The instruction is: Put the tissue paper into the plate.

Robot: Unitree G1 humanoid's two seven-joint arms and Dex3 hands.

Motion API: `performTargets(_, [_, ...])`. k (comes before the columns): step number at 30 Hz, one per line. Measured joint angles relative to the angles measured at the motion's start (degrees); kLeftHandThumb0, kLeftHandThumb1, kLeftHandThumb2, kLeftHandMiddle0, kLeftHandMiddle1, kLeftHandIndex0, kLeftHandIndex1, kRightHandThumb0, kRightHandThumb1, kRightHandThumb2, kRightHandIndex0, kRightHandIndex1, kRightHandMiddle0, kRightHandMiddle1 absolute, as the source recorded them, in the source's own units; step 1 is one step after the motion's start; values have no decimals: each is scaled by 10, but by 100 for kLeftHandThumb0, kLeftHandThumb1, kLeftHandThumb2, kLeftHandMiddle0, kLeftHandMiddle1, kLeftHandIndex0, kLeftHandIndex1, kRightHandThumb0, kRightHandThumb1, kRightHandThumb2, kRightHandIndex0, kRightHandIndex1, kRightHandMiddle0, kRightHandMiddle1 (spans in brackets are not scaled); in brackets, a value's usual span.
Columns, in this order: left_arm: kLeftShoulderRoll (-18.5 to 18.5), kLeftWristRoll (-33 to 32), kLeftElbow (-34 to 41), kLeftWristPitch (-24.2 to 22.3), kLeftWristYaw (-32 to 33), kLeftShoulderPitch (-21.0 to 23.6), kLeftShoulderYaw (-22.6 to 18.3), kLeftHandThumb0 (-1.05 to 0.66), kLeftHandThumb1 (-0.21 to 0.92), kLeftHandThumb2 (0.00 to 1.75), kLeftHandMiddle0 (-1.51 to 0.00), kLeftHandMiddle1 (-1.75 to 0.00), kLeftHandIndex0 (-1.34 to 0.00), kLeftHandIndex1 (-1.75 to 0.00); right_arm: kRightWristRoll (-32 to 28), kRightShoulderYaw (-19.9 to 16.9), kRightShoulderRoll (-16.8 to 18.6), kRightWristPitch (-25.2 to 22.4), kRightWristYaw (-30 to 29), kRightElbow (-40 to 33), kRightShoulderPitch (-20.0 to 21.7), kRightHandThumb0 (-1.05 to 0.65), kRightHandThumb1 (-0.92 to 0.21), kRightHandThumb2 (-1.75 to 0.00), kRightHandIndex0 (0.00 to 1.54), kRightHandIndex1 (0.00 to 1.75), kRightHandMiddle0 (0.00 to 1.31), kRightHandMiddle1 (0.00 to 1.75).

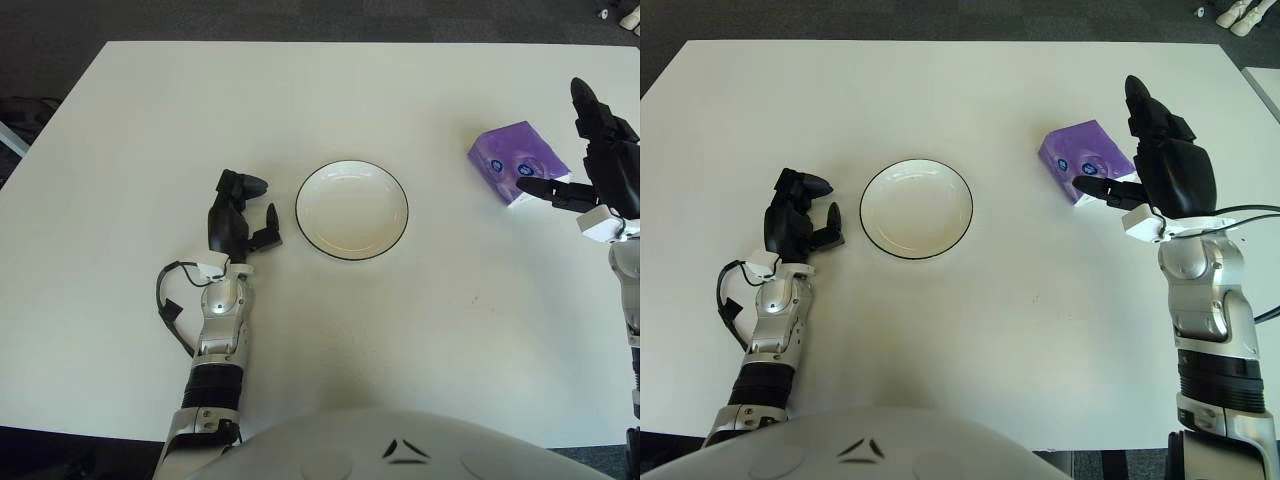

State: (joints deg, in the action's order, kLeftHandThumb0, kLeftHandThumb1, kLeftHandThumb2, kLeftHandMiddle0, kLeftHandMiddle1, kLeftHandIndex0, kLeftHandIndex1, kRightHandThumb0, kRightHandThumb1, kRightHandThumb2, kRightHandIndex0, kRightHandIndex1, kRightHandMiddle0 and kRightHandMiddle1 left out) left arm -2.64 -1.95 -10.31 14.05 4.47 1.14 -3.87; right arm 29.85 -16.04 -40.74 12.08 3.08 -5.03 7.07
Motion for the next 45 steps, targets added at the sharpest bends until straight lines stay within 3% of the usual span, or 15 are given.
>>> performTargets(6, [0, 0, 0, 1, 1, 0, 0, -1, 31, 134, -61, -174, -38, -175, 2, 18, -73, 17, 38, 49, 58, -105, -82, -26, 0, 0, 0, 0])
performTargets(13, [0, -2, 1, 4, 0, 0, 0, -1, 27, 139, -64, -175, -41, -175, 11, 63, -138, 94, 61, 104, 86, -105, -88, -27, 0, 0, 0, 0])
performTargets(26, [1, -4, 1, 11, -5, -1, 1, -1, 26, 140, -65, -175, -41, -175, 39, 120, -183, 216, 56, 192, 113, -105, -92, -29, 0, 0, 0, 0])
performTargets(35, [1, -5, 2, 16, -8, -2, 1, -1, 29, 137, -63, -175, -40, -175, 154, 193, -216, 327, -40, 294, 182, -105, -92, -30, 0, 0, 0, 0])
performTargets(45, [0, -3, 7, 15, -6, -5, 1, -1, 32, 134, -61, -175, -38, -175, 266, 266, -240, 393, -177, 383, 244, -105, -91, -28, 0, 0, 0, 0])
